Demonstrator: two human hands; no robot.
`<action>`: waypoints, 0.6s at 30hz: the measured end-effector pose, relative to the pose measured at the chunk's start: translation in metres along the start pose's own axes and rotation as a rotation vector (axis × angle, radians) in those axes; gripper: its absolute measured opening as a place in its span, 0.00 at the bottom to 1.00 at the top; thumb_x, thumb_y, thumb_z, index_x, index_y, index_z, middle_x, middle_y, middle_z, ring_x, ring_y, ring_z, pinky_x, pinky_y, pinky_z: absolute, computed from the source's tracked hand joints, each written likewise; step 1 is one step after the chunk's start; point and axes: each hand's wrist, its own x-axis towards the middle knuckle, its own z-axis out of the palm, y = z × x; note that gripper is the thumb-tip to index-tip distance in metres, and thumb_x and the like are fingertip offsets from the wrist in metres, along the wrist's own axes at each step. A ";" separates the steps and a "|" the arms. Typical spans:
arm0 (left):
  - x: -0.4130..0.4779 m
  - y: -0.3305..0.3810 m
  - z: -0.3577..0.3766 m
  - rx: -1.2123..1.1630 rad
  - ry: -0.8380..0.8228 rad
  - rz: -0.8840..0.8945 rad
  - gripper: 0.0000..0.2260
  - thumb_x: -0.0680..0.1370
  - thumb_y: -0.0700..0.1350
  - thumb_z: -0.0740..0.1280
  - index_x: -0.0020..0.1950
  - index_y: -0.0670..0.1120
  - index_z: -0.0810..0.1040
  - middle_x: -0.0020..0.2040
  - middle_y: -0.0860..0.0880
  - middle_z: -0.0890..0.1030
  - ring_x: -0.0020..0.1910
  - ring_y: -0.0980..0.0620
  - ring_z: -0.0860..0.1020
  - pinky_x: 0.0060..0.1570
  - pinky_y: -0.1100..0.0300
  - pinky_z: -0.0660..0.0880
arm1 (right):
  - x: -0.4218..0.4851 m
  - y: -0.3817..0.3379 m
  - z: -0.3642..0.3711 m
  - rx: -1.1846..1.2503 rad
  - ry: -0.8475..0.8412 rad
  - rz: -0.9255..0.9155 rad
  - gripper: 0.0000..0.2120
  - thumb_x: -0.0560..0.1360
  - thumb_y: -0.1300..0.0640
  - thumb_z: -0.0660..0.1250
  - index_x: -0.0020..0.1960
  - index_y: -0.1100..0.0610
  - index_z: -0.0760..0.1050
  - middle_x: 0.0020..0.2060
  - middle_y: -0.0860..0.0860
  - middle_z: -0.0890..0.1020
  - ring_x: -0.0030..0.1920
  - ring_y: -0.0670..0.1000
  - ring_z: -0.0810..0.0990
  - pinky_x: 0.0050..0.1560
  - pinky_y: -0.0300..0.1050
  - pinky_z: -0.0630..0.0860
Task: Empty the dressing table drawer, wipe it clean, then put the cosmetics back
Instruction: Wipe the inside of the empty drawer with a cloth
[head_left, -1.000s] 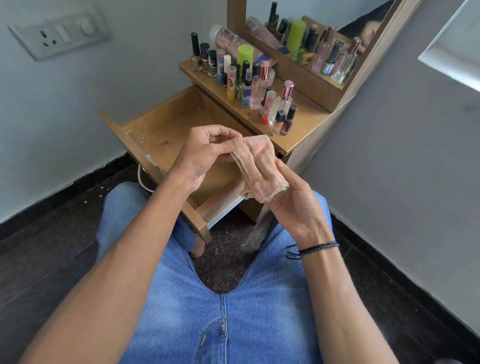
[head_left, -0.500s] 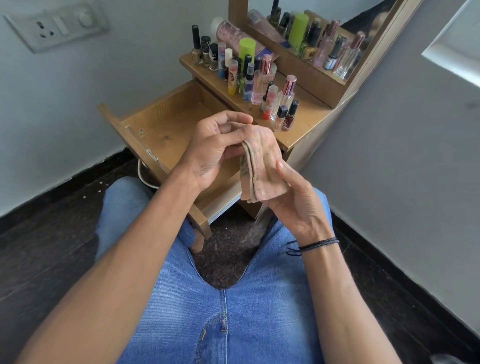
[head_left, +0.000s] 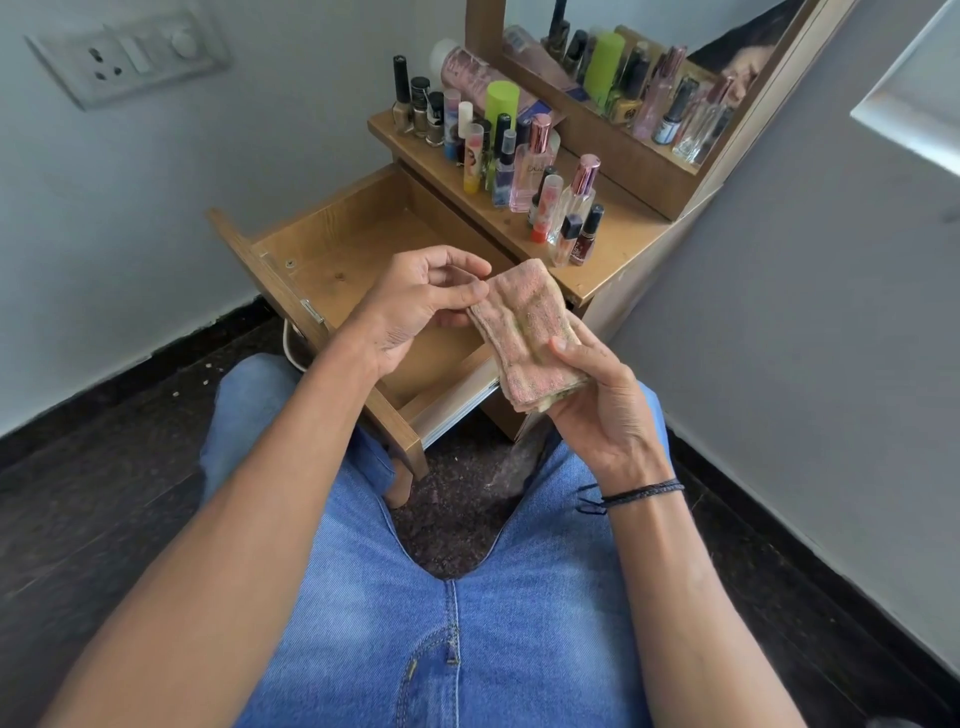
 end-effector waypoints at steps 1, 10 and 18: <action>0.000 0.000 -0.002 0.008 -0.009 -0.010 0.09 0.76 0.38 0.75 0.56 0.44 0.83 0.47 0.47 0.83 0.47 0.54 0.82 0.42 0.62 0.80 | 0.001 0.000 0.000 0.003 0.007 -0.006 0.25 0.76 0.66 0.64 0.73 0.61 0.73 0.72 0.64 0.73 0.67 0.62 0.73 0.66 0.56 0.71; -0.002 -0.004 0.000 -0.029 -0.209 -0.191 0.23 0.78 0.60 0.67 0.67 0.47 0.80 0.61 0.48 0.84 0.62 0.49 0.81 0.65 0.46 0.75 | 0.004 0.000 -0.006 -0.165 0.109 -0.015 0.27 0.72 0.68 0.70 0.71 0.61 0.76 0.69 0.64 0.77 0.67 0.64 0.76 0.70 0.62 0.71; 0.000 -0.004 -0.003 -0.089 -0.159 -0.098 0.12 0.76 0.50 0.72 0.55 0.45 0.83 0.46 0.48 0.83 0.43 0.53 0.80 0.46 0.59 0.77 | 0.002 -0.005 -0.006 -0.060 0.277 -0.097 0.24 0.71 0.64 0.73 0.67 0.63 0.78 0.61 0.60 0.83 0.58 0.57 0.83 0.58 0.54 0.83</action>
